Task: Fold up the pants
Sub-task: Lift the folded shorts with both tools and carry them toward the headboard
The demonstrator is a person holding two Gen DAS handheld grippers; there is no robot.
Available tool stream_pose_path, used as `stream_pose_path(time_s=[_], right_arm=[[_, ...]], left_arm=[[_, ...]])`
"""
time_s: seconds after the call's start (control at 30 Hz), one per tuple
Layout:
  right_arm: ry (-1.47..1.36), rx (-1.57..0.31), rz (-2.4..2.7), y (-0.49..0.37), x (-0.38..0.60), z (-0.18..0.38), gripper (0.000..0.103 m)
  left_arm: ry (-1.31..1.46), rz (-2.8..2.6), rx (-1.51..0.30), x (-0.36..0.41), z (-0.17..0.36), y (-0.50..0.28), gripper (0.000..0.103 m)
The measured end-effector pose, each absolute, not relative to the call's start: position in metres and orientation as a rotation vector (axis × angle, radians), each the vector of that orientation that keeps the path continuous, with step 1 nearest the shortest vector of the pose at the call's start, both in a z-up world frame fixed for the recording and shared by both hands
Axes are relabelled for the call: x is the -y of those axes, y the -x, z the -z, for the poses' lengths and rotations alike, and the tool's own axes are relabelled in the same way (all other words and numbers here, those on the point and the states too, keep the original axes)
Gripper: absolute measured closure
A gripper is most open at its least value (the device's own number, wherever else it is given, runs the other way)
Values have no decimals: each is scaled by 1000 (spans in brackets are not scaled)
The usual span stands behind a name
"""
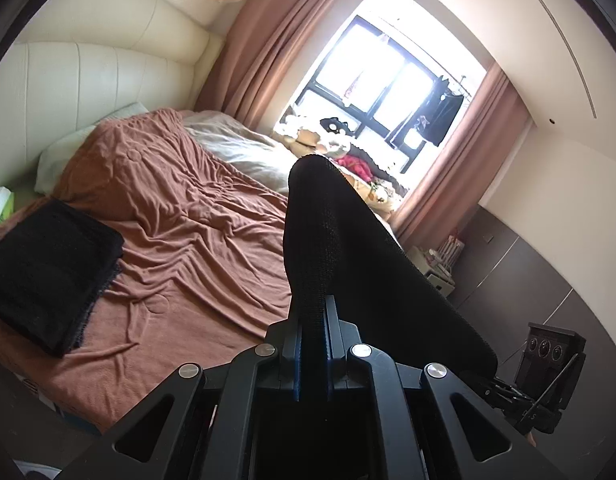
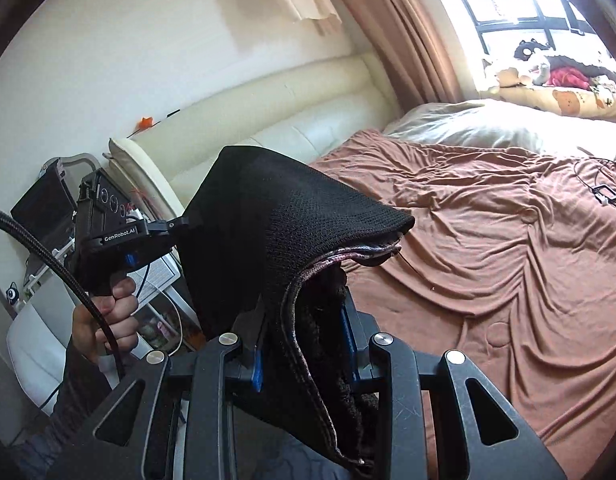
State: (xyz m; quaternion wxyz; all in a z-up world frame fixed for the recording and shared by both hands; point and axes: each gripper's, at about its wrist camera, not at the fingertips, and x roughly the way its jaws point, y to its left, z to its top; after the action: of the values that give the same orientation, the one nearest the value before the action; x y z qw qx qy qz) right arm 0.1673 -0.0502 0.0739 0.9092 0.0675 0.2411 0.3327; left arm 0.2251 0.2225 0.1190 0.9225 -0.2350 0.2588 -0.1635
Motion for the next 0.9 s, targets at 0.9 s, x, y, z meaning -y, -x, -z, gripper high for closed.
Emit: stream_pose_path(time_s=[0.9], right_arm=[[-43, -535, -845, -268, -128, -36, 77]], left_arm=[[496, 82, -434, -417, -112, -211, 95]])
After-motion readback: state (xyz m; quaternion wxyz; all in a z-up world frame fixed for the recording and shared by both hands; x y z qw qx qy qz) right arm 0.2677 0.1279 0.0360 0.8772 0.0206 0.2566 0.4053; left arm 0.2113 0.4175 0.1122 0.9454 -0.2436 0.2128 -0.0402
